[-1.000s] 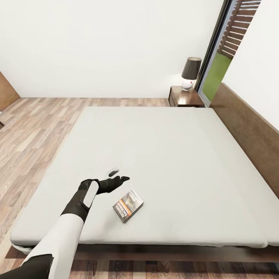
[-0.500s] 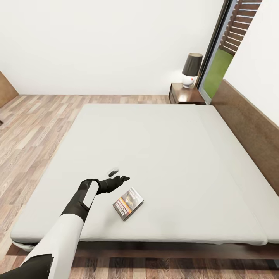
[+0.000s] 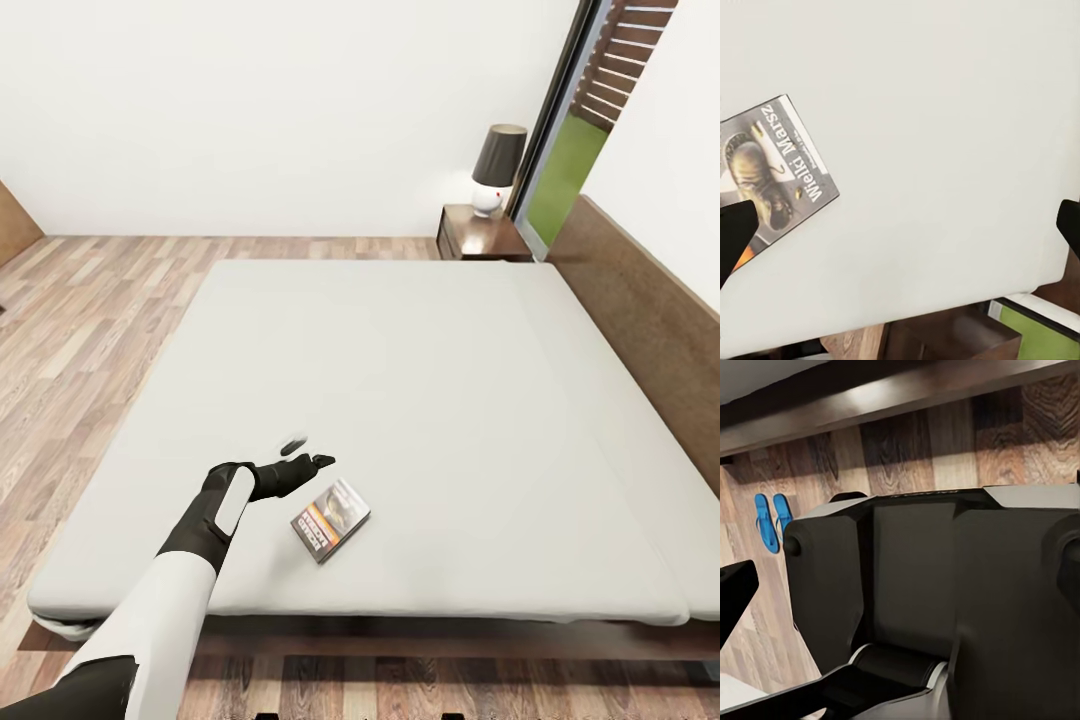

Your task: In the bedroom, move the book from the bed onto either nightstand, and place the two sandals side by side next to the bed.

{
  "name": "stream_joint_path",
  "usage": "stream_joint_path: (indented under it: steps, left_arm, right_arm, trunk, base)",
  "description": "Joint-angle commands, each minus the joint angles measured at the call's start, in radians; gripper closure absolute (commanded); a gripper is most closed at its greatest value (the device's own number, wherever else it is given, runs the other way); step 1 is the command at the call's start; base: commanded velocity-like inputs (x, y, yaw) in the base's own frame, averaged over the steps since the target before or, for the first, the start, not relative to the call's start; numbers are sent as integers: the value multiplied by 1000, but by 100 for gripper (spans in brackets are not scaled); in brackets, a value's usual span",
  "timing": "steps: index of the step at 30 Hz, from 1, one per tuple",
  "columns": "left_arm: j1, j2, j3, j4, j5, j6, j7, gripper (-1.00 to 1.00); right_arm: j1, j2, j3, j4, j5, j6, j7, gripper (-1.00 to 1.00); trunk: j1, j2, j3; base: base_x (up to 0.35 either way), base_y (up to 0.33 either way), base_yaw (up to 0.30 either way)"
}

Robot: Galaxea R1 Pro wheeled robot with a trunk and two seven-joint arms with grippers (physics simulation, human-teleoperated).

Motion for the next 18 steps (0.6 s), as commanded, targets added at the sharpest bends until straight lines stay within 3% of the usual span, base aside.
stream_joint_path:
  steps: [1,18]
  left_arm:
    - [-1,-1,6,-1,-2,7,-4,-100]
    - [0,-2,6,-1,-1,7,-4,-100]
  right_arm:
    - [-1,-1,5,1,-5,-5,2,-100]
    - [-1,-4,3,1,-5,-4,6,-100]
  trunk:
    - [0,-2,-3]
    - [0,-2,-30]
  base:
    - [0,0,0]
    - [0,0,0]
